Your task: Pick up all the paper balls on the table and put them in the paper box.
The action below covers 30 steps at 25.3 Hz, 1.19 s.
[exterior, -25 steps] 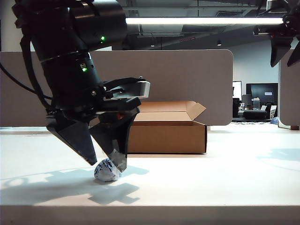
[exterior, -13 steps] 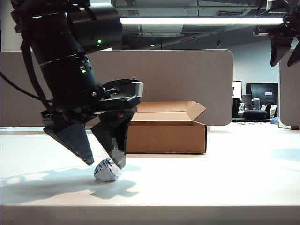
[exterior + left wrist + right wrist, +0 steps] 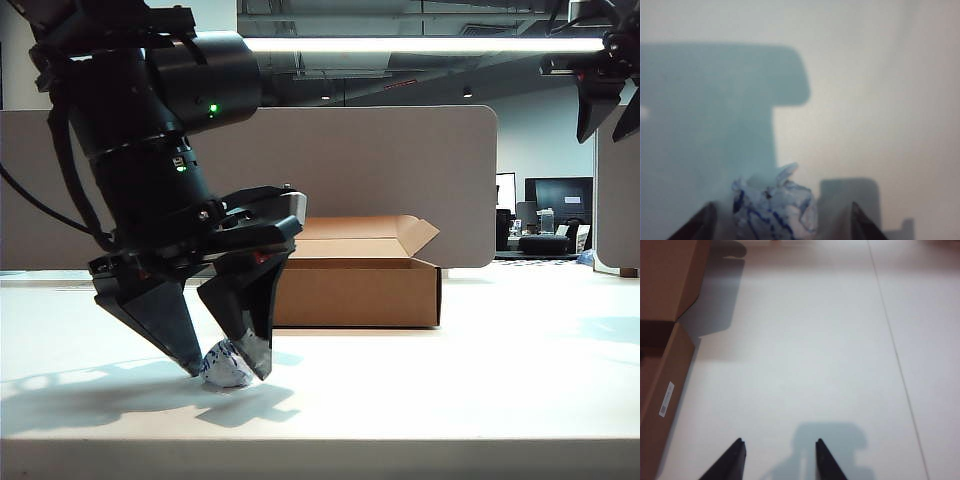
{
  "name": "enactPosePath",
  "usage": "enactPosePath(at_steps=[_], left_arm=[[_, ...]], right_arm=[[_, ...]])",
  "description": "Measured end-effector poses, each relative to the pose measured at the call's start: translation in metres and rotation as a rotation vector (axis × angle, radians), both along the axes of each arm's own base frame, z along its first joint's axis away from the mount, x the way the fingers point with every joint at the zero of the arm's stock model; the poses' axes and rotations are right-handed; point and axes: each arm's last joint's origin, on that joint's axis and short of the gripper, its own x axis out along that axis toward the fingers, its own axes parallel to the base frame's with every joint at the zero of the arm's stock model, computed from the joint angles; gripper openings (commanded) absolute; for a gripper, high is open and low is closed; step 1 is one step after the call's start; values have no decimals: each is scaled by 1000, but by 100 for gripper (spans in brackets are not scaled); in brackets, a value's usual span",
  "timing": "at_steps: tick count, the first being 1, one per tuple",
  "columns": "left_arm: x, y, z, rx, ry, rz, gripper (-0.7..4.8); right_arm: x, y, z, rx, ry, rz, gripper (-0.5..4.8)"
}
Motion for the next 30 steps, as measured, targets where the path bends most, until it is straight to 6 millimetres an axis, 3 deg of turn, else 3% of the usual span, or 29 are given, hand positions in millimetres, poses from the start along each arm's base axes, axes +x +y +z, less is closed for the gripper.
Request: enactPosePath(at_steps=[3, 6, 8, 16, 20, 26, 30], left_arm=[[0, 0, 0, -1, 0, 2, 211], [0, 0, -1, 0, 5, 6, 199], [0, 0, -1, 0, 5, 6, 154], [1, -1, 0, -6, -3, 6, 146], [7, -6, 12, -30, -31, 5, 146], [29, -24, 68, -93, -189, -59, 146], [53, -30, 120, -152, -454, -37, 147]], right_arm=[[0, 0, 0, 0, 0, 0, 198], [0, 0, 0, 0, 0, 0, 198], [0, 0, 0, 0, 0, 0, 198], [0, 0, 0, 0, 0, 0, 198], [0, 0, 0, 0, 0, 0, 198], [0, 0, 0, 0, 0, 0, 198], [0, 2, 0, 12, 0, 19, 198]])
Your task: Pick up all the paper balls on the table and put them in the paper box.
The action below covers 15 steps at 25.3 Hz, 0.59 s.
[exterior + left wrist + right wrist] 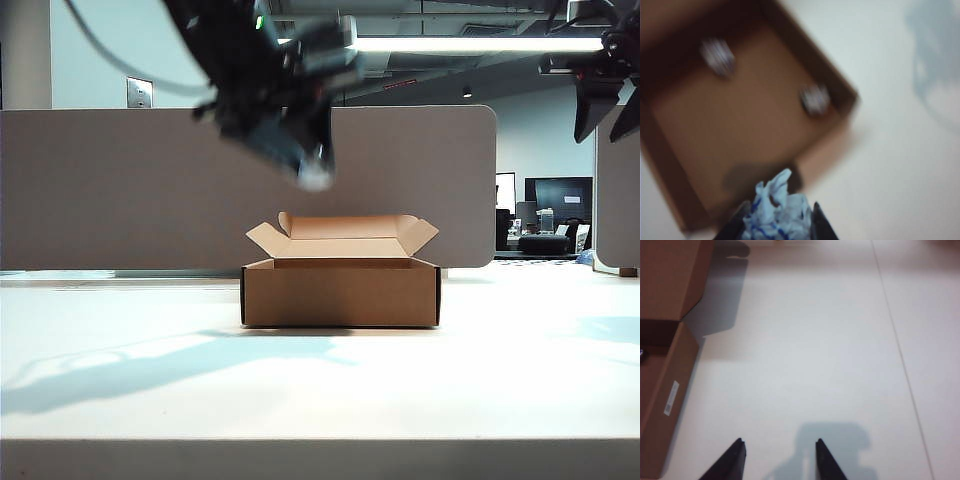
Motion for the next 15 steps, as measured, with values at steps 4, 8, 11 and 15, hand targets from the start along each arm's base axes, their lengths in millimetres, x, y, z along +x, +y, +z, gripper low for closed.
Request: enactPosePath(at_steps=[4, 8, 11, 15], left_arm=[[58, 17, 21, -58, -73, 105, 163], [86, 26, 8, -99, 18, 56, 224], [96, 27, 2, -145, 58, -1, 259], [98, 27, 0, -158, 68, -17, 282]], right_arm=[[-1, 12, 0, 34, 3, 64, 198], [-2, 17, 0, 37, 4, 89, 198], [-2, 18, 0, 37, 4, 90, 198], [-2, 18, 0, 34, 4, 92, 198]])
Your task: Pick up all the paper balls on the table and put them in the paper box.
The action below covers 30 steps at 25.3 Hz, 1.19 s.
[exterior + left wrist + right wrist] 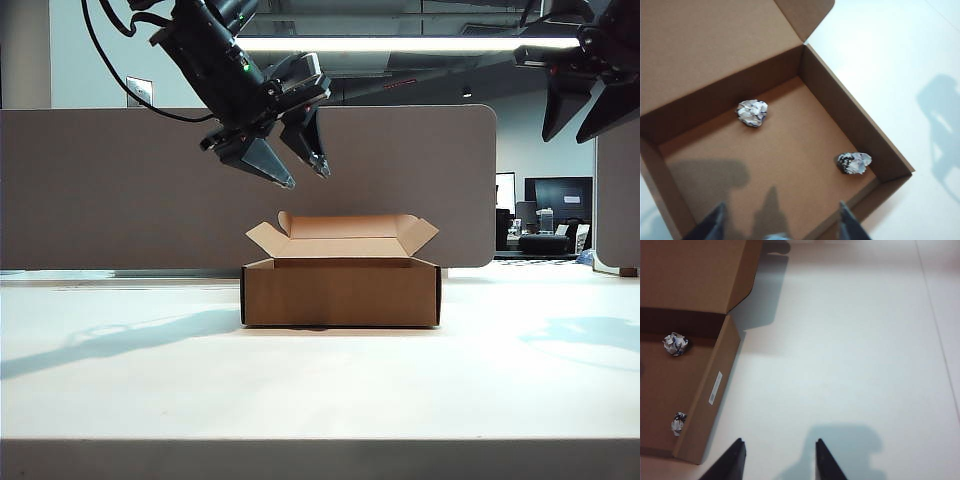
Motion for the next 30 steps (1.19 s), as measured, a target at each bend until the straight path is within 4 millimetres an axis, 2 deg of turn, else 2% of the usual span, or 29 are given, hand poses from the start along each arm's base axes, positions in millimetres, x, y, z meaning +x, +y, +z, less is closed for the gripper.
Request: enactPosePath(at_steps=[2, 4, 6, 8, 11, 14, 16, 22, 26, 27, 29, 30], left_arm=[[0, -1, 0, 1, -1, -4, 251], [-2, 0, 3, 12, -12, -22, 171], [-8, 4, 11, 32, -31, -42, 123], [-18, 10, 27, 46, -66, -63, 104], [-41, 21, 64, 36, -151, -63, 11], [-64, 35, 95, 35, -219, -28, -6], [-95, 52, 116, 73, -229, 19, -6], [-168, 89, 116, 60, -217, 46, -6], [-226, 119, 105, 9, -261, 90, -6], [-239, 125, 102, -3, -277, 100, -6], [-287, 151, 91, -74, -389, 152, -6], [-298, 156, 90, -101, -438, 161, -6]], right_arm=[[0, 0, 0, -1, 1, 0, 198], [0, 0, 0, 4, 2, 7, 187], [-1, 1, 0, 10, 2, 18, 89], [-3, 0, 4, 12, -8, 18, 39], [-15, -2, 18, 22, -66, 14, 37], [-31, -4, 38, 38, -157, 13, 20], [-62, -8, 65, 54, -275, 15, 20], [-129, -18, 100, 78, -445, 19, 21], [-169, -23, 107, 87, -499, 28, 22], [-178, -24, 108, 92, -511, 37, 44], [-209, -28, 106, 96, -510, 53, 51], [-216, -29, 102, 94, -483, 51, 51]])
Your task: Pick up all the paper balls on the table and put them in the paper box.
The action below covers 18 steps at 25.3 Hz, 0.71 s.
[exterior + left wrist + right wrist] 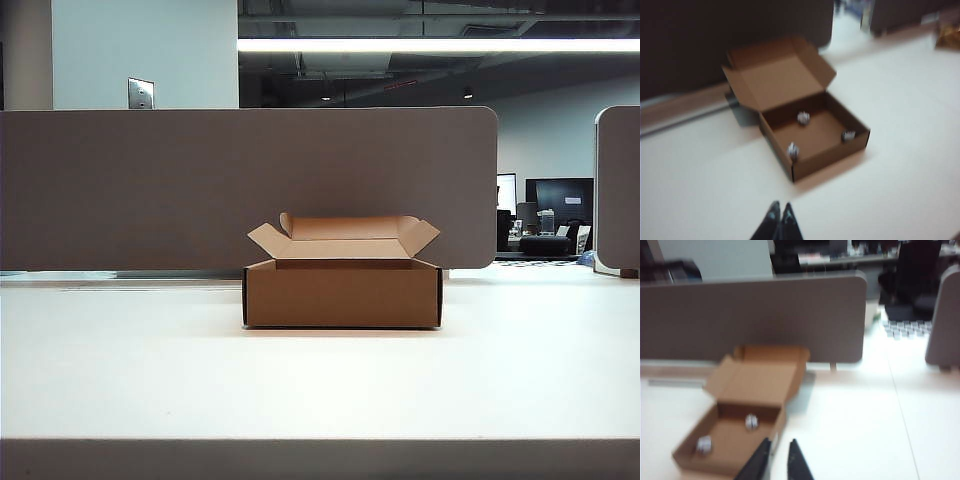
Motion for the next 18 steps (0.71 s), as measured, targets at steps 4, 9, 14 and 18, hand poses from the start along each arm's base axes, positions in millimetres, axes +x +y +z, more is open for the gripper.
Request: enactPosePath(at_steps=[4, 9, 14, 18], left_arm=[[-32, 18, -8, -71, -162, 64, -5], [-44, 29, -44, -130, -95, 222, -6], [-28, 21, -103, -116, -145, 227, -6], [-14, 14, -127, -116, -185, 199, -6]], right_arm=[[-21, -3, -14, -9, 75, -11, 51], [-34, -5, -33, 2, 3, -10, 51], [-11, -2, -80, 13, -77, -10, 53], [6, 1, -105, 4, -14, -9, 53]])
